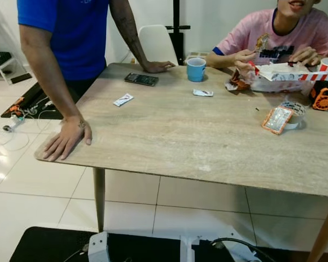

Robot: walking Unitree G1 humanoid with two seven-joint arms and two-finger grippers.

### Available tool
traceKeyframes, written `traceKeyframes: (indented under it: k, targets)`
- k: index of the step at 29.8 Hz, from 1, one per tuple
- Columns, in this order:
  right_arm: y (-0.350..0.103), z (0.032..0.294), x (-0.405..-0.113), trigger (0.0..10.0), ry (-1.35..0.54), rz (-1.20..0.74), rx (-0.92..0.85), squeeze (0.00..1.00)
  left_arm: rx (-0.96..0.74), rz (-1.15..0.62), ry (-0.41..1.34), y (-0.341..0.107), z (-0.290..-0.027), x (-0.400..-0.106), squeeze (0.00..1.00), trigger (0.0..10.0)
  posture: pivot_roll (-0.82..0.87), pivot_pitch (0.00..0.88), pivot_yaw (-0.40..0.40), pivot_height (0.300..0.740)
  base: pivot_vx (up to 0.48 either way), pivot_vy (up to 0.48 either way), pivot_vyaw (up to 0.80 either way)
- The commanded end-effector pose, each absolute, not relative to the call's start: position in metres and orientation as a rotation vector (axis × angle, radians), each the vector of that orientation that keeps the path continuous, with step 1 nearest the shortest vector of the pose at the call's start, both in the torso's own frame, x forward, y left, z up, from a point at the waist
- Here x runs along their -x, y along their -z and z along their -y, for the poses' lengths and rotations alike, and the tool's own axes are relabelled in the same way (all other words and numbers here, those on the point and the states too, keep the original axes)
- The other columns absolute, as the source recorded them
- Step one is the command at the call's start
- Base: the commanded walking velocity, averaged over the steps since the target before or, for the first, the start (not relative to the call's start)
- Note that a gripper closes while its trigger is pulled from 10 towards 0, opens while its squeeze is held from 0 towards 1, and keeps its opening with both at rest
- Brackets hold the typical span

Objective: Restocking fridge

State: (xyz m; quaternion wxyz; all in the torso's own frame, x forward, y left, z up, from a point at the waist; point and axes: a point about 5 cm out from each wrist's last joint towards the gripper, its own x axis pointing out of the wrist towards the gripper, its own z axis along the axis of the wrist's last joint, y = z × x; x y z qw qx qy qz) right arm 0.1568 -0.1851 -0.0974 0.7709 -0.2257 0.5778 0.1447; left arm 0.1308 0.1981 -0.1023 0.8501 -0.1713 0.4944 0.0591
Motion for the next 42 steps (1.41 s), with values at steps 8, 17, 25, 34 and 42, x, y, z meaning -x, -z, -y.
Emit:
traceKeyframes:
  k: [8, 17, 25, 34, 42]
  targets:
    - [0.096, 0.183, -0.160, 10.0, -0.321, -1.249, 0.489, 0.00, 0.351, -1.038, -0.165, 0.101, -0.205, -0.132, 0.00, 10.0, 0.02, 0.000, 0.026, 0.740, 0.000, 0.000, 0.00]
    - [0.097, 0.183, -0.158, 10.0, -0.289, -1.258, 0.451, 0.00, 0.341, -1.050, -0.201, 0.102, -0.213, -0.126, 0.00, 10.0, 0.02, 0.000, 0.037, 0.740, 0.000, 0.000, 0.00]
    - [0.097, 0.186, -0.158, 10.0, -0.260, -1.260, 0.434, 0.00, 0.328, -1.060, -0.241, 0.103, -0.214, -0.123, 0.00, 10.0, 0.01, 0.000, 0.024, 0.740, 0.000, 0.000, 0.00]
    - [0.098, 0.186, -0.156, 10.0, -0.259, -1.278, 0.437, 0.00, 0.280, -1.090, -0.404, 0.103, -0.239, -0.110, 0.00, 10.0, 0.01, 0.000, 0.030, 0.740, 0.000, 0.000, 0.00]
    - [0.098, 0.188, -0.154, 10.0, -0.216, -1.284, 0.432, 0.79, 0.236, -1.127, -0.447, 0.103, -0.250, -0.096, 0.00, 10.0, 0.02, 0.000, 0.028, 0.740, 0.000, 0.000, 0.00]
